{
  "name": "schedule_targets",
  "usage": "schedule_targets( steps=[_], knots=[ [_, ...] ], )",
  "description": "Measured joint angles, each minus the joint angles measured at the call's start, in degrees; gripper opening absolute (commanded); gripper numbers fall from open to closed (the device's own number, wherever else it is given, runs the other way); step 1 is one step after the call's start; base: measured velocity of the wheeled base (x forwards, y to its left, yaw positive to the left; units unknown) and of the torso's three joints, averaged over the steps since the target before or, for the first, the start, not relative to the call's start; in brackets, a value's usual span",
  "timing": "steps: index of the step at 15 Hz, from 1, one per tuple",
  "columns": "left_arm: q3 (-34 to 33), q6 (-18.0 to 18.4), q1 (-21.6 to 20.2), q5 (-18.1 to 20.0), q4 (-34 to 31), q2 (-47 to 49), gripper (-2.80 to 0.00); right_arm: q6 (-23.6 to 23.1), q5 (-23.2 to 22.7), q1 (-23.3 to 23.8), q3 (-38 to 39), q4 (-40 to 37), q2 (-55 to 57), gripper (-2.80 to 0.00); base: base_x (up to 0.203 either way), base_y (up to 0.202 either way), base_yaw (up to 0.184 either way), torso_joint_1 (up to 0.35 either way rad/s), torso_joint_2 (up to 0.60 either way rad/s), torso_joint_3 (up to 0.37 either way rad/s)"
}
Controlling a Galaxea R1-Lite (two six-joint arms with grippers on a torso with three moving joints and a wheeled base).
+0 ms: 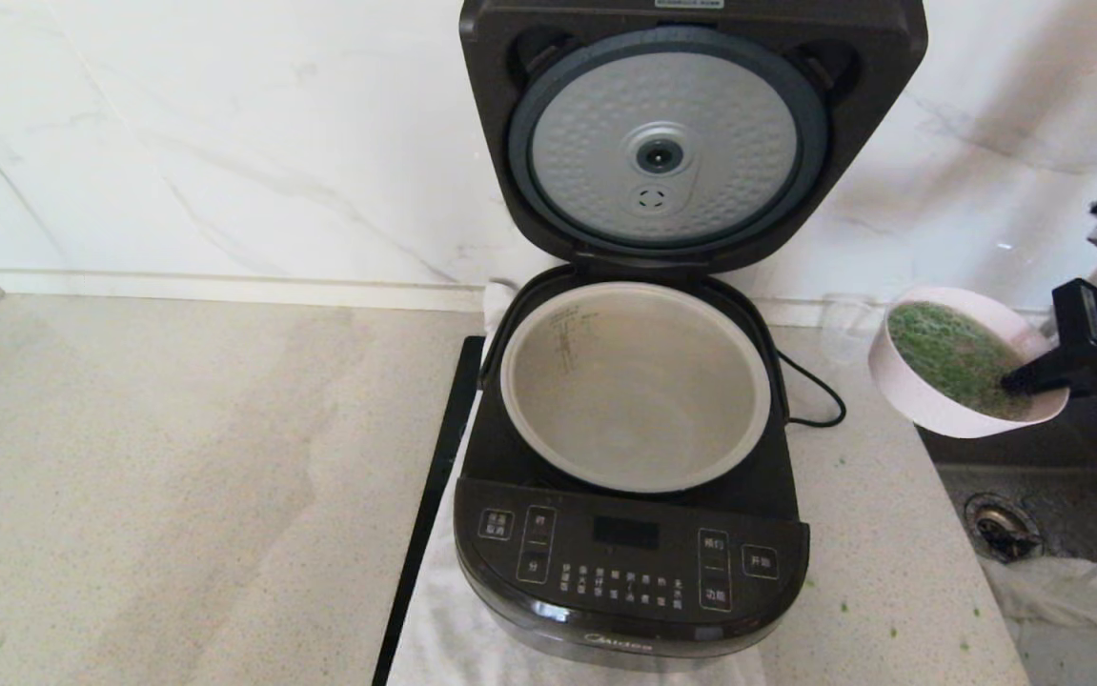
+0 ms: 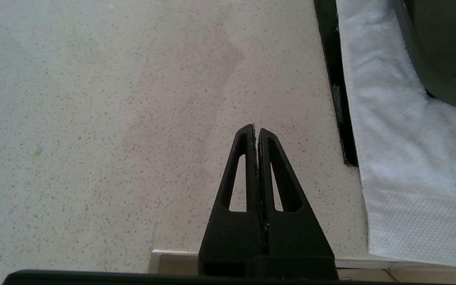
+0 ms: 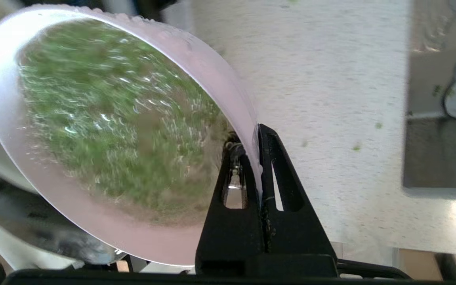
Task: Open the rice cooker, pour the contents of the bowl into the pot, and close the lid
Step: Pour the water from the bowl into the rice cooker
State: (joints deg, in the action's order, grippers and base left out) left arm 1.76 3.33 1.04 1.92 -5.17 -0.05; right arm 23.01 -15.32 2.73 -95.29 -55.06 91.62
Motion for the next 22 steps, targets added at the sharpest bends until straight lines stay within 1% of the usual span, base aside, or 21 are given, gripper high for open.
schedule_targets(
  steps=[3, 5, 9, 11, 14, 16, 19, 22],
  knots=[
    [0.0, 0.0, 0.0, 0.01, 0.02, 0.0, -2.8, 0.63, 3.08, -5.8, -2.6, -1.16, 0.88, -2.8, 0.0, 0.0, 0.0, 0.0, 0.0, 0.0],
    [0.0, -0.02, 0.0, 0.01, 0.0, 0.0, -2.8, 2.84, 4.31, -9.61, -5.46, -2.38, 1.98, -2.8, 0.0, 0.0, 0.0, 0.0, 0.0, 0.0],
    [0.0, -0.02, 0.0, 0.01, 0.0, 0.0, -2.8, 3.8, 4.55, -13.73, -12.5, -7.01, 4.54, -2.8, 0.0, 0.0, 0.0, 0.0, 0.0, 0.0],
    [0.0, -0.01, 0.0, 0.01, 0.01, 0.0, -2.8, 4.1, 4.93, -15.66, -14.56, -7.87, 5.74, -2.8, 0.0, 0.0, 0.0, 0.0, 0.0, 0.0],
    [0.0, -0.02, 0.0, -0.02, 0.0, 0.0, -2.8, 4.43, 6.39, -18.54, -15.12, -7.76, 6.91, -2.8, 0.0, 0.0, 0.0, 0.0, 0.0, 0.0],
    [0.0, 0.0, 0.0, -0.02, 0.0, 0.0, -2.8, 5.62, 7.26, -20.54, -15.29, -7.07, 7.54, -2.8, 0.0, 0.0, 0.0, 0.0, 0.0, 0.0],
    [0.0, 0.0, 0.0, 0.01, 0.01, 0.0, -2.8, 6.99, 10.47, -24.38, -15.32, -5.79, 8.6, -2.8, 0.0, 0.0, 0.0, 0.0, 0.0, 0.0],
    [0.0, 0.0, 0.01, -0.02, 0.0, 0.0, -2.8, 8.12, 11.44, -28.18, -15.53, -4.23, 9.64, -2.8, 0.0, 0.0, 0.0, 0.0, 0.0, 0.0]
  ],
)
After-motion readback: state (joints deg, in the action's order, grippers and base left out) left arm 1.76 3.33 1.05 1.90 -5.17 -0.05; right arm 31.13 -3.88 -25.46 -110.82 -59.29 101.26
